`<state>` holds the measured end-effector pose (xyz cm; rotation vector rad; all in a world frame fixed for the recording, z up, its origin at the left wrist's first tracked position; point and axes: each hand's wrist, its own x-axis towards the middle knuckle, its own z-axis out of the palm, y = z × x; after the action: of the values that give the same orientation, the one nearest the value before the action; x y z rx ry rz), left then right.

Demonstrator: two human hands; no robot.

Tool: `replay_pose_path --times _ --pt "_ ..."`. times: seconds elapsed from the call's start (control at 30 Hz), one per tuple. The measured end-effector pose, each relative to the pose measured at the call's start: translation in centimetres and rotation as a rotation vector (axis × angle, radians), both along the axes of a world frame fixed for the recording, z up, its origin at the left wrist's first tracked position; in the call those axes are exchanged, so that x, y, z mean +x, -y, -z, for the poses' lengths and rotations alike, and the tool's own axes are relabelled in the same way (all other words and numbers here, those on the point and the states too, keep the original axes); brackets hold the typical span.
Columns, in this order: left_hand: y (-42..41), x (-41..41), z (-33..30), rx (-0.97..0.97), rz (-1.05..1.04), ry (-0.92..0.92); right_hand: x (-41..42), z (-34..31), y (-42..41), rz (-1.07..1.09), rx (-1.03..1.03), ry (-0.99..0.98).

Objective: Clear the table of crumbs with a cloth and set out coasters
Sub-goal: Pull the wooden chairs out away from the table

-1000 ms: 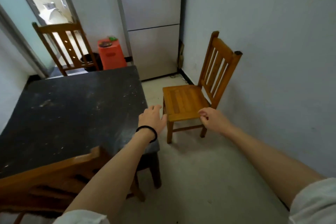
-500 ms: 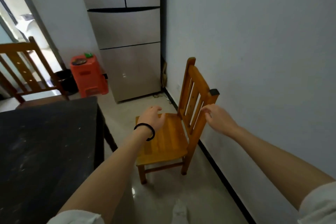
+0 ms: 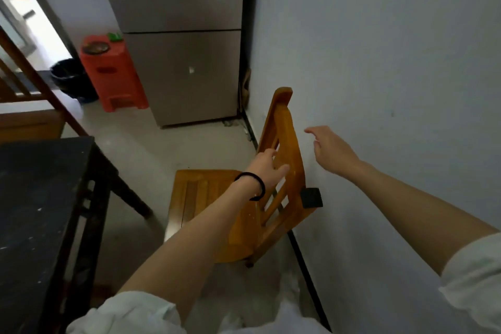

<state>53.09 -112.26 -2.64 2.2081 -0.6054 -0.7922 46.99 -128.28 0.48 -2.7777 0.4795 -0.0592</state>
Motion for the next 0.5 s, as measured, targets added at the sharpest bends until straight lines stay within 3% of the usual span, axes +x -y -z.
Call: replay_pose_path --times 0.13,0.27,0.37,0.5 --pt "4.2 -0.2 1.3 -0.019 0.004 -0.100 4.7 1.5 4.9 -0.417 -0.500 -0.188" --pt "7.9 0.4 2.0 0.024 -0.231 -0.267 9.5 2.0 8.0 -0.772 -0.839 -0.284" --pt "8.7 0.6 1.9 0.046 -0.359 -0.393 12.4 2.9 7.3 -1.007 -0.877 -0.221" --pt "8.9 0.2 1.9 0.094 -0.394 -0.373 14.3 3.6 6.6 -1.231 -0.790 -0.130"
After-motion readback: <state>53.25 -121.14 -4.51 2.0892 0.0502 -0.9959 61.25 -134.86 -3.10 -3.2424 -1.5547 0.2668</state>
